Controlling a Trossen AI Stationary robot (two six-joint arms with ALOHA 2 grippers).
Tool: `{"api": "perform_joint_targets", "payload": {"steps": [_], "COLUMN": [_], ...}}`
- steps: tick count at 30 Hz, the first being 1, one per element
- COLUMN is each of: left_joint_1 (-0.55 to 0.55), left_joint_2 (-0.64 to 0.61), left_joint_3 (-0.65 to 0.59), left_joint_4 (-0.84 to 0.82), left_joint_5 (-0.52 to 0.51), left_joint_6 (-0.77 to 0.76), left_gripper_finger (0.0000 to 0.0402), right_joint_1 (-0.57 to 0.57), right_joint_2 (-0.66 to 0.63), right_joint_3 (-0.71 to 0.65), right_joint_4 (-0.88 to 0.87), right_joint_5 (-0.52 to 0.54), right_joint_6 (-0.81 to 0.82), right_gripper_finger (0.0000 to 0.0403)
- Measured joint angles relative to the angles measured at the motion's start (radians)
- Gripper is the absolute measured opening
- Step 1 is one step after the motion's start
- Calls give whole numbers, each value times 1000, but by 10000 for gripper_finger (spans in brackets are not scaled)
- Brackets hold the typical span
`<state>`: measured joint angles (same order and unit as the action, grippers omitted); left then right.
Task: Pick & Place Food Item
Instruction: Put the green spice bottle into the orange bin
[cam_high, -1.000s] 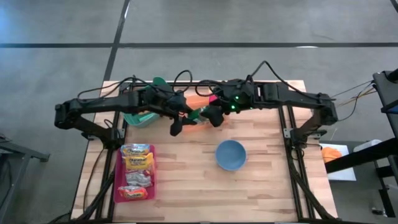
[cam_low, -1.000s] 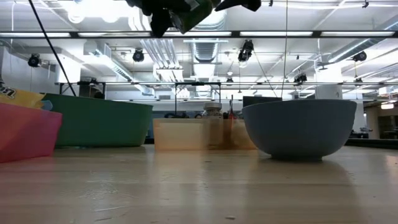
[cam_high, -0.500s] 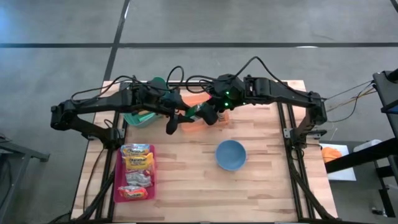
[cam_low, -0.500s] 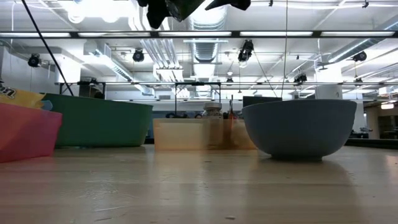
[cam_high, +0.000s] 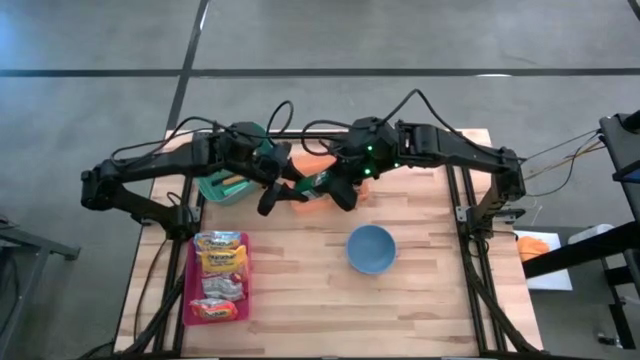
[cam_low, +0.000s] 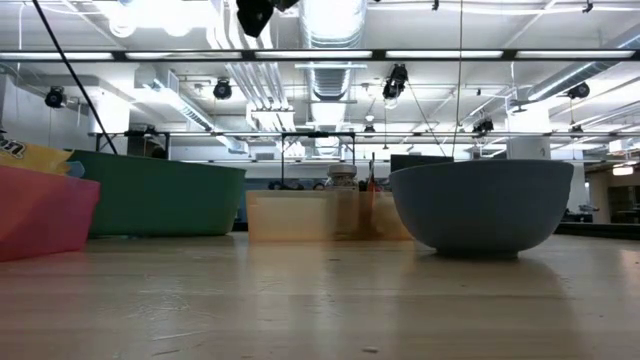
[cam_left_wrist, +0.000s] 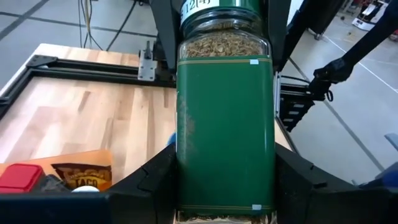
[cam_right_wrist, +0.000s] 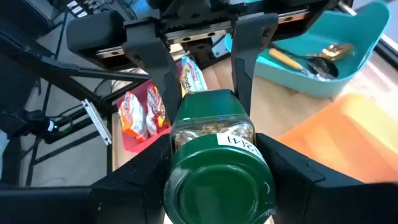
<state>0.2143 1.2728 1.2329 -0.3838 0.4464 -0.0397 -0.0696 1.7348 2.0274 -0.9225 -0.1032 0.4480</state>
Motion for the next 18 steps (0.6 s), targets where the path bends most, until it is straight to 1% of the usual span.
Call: {"api": "perform_joint_targets", "payload": {"steps": [4,8,11,12,13,17,18], "left_joint_1": [6,10,16,17,17,18,19], "left_joint_2": [0,-3,-4,-4,-4,-5,-5], "left_joint_3": [13,21,35,40,46,67,69], "left_joint_4": [1,4,1,0,-1,6,3], "left_joint_5": [2,-49,-54,-58,-65,-125,-144], "left_joint_6": [0,-17,-17,-18,-20,-64,-75], "left_gripper_finger": [181,181,181,188,210,338,363], "right_joint_1": [-1,-3,-14,-20,-26,-47,-52], "right_joint_2": [0,0,2,2,2,6,7], "right_joint_3": [12,32,54,61,64,59,57], "right_joint_4": [9,8,5,4,5,9,8], "right_joint_5": [-12,-26,-26,-28,-28,-25,-25], "right_joint_6": [-16,-46,-56,-58,-57,-48,-48], "right_gripper_finger": [192,192,192,192,192,192,192]}}
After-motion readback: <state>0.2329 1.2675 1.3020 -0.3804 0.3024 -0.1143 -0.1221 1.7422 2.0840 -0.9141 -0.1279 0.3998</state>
